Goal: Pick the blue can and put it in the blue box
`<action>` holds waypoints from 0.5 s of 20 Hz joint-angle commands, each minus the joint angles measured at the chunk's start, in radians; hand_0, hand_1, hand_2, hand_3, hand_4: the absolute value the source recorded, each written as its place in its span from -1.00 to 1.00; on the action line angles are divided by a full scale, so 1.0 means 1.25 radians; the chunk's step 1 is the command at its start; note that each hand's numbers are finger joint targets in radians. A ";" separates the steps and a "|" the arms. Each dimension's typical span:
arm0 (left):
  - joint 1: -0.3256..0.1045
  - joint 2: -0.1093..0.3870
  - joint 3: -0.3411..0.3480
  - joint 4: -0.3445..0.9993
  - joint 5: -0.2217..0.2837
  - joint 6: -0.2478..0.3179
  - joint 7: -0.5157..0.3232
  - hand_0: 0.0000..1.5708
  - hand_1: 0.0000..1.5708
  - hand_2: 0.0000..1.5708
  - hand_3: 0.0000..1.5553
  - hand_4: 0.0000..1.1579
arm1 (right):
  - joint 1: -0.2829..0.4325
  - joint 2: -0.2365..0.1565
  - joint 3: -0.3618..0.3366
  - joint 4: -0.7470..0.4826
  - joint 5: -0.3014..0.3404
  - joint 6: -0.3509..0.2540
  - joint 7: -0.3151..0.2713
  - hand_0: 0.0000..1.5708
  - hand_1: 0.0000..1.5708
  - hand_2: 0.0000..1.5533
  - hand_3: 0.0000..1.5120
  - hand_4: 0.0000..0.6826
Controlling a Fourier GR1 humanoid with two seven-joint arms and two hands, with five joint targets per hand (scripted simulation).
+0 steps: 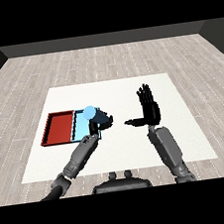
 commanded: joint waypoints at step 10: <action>-0.131 0.108 0.158 0.215 -0.038 -0.078 0.070 1.00 1.00 1.00 0.91 0.93 | 0.116 -0.035 -0.113 -0.048 -0.033 0.034 -0.031 -1.00 -1.00 -1.00 -1.00 -1.00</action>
